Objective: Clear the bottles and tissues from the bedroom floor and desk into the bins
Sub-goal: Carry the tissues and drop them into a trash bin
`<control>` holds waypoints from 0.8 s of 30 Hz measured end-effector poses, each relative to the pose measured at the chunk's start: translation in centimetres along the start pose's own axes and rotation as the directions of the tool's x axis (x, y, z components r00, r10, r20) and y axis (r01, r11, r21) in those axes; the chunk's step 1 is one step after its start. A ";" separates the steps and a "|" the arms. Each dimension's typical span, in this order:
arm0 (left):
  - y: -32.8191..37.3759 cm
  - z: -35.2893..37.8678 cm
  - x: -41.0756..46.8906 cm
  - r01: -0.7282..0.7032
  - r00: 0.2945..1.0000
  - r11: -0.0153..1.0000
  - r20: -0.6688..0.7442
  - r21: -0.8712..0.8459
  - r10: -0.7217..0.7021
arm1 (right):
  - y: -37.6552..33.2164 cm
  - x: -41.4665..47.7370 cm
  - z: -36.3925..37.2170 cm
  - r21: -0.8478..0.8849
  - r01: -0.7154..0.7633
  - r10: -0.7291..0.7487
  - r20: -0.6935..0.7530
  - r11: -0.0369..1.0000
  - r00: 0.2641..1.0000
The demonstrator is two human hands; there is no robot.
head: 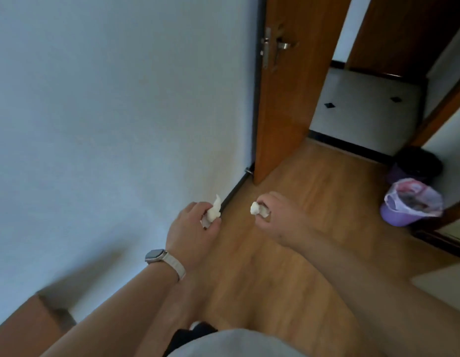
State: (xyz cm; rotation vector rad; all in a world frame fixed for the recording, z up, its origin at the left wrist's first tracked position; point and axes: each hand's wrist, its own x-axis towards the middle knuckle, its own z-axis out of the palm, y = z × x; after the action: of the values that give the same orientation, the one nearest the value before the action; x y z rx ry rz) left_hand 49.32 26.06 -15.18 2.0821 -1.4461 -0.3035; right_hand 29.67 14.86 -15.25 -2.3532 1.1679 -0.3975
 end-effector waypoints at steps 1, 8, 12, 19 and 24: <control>1.0 0.5 0.8 -0.033 0.999 0.999 0.018 -0.001 0.033 | 1.0 -0.3 -0.8 0.001 -0.042 0.042 -0.025 0.999 0.999; 5.9 4.9 7.2 -0.189 0.973 0.981 0.123 -0.047 0.193 | 7.4 -1.8 -5.1 -0.039 -0.308 0.298 -0.170 0.951 0.940; 7.7 7.7 11.2 -0.240 0.950 0.967 0.185 -0.080 0.251 | 11.0 -1.1 -6.4 -0.031 -0.437 0.418 -0.233 0.899 0.878; 9.4 12.3 22.8 -0.301 0.905 0.938 0.260 -0.173 0.338 | 14.7 6.8 -7.9 -0.025 -0.533 0.512 -0.247 0.845 0.823; 9.8 13.9 31.1 -0.331 0.872 0.916 0.297 -0.228 0.389 | 15.9 14.0 -9.2 -0.080 -0.564 0.530 -0.254 0.822 0.809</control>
State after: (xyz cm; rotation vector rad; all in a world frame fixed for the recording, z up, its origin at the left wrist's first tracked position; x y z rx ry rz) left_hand 46.84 -9.24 -16.49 1.6316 -1.9033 -0.6313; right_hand 23.25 -7.36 -15.46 -1.9869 1.9752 -0.3756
